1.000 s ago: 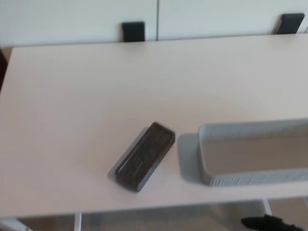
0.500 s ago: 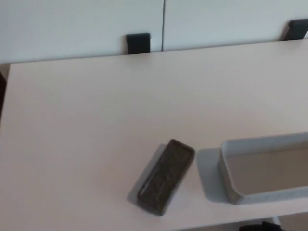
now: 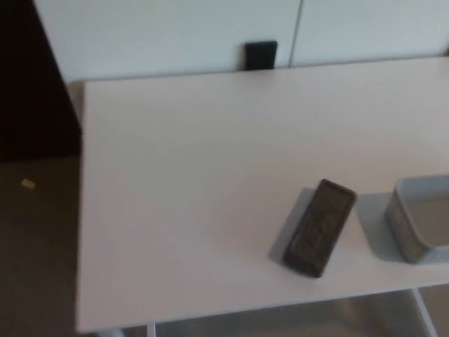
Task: The robot walks towards a desk on which an eraser is kept on the left hand side and a container is kept on the right hand side. The robot picks up the eraser using its left hand and places it in the container.
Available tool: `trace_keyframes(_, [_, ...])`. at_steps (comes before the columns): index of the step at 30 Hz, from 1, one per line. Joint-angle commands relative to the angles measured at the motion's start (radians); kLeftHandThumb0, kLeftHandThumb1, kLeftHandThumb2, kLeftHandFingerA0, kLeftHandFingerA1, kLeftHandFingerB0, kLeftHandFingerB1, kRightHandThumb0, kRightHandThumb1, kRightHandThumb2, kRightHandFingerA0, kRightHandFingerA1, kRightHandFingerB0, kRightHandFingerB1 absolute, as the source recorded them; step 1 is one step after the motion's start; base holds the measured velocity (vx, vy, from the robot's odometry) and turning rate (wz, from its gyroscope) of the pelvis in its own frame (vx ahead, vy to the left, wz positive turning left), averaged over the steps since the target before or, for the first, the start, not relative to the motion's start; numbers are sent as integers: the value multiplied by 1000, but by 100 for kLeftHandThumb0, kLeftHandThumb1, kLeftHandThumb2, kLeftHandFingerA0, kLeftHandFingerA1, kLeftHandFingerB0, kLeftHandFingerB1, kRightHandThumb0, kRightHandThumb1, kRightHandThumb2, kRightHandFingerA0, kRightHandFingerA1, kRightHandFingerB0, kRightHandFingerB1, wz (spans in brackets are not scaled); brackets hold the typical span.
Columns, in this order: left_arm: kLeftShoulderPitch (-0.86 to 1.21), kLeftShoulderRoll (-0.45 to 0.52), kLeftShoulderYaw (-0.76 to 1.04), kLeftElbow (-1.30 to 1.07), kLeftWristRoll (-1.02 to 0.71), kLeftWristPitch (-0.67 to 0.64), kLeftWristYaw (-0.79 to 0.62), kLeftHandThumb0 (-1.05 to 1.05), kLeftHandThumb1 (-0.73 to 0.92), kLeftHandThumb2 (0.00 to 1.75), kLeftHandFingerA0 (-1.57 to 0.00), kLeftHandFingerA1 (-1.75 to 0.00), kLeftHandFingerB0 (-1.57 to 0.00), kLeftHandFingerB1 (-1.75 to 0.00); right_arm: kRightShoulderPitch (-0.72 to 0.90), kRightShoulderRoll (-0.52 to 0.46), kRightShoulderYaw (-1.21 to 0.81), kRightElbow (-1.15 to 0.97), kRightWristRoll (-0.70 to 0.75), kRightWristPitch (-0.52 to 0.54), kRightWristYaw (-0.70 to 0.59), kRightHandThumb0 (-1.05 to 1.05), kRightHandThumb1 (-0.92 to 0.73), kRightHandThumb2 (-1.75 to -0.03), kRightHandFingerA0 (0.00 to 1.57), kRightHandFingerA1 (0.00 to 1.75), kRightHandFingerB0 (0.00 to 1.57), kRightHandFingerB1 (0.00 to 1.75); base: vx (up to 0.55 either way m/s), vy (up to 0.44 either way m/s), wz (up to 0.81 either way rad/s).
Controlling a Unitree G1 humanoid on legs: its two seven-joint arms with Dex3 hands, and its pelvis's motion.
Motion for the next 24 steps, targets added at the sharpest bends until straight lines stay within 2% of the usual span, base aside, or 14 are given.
trace_keyframes(1, [-7, -3, -6, 22, 2, -47, 15, -54, 61, 59, -52, -69, -39, -43, 4, -14, -11, -13, 6, 10, 8, -18, -49, -54, 59, 46, 42, 41, -30, 157, -8])
trace_keyframes(7, [-24, 13, -5, -8, -1, -21, -7, -54, 61, 58, -51, -66, -40, -41, -31, 0, -6, -15, 0, 35, 6, -18, -49, -54, 60, 46, 42, 40, -24, 36, -1])
trace_keyframes(14, [-42, 16, -10, 19, 9, -40, 9, -54, 60, 58, -52, -66, -43, -41, -37, -5, -4, -43, -3, 64, 12, -17, -50, -54, 58, 44, 41, 39, -116, -219, 2])
trace_keyframes(18, [-13, 15, -12, -23, 2, -17, -15, -54, 59, 58, -54, -65, -51, -42, -13, -4, -6, -49, 4, 55, 13, -16, -49, -54, 59, 45, 42, 40, -82, -196, 0])
trace_keyframes(24, [-17, 28, -19, -40, 4, -3, -44, -57, 59, 58, -57, -63, -58, -42, -21, -9, -4, -48, 2, 57, 15, -17, -50, -54, 58, 45, 41, 39, -4, 15, 0])
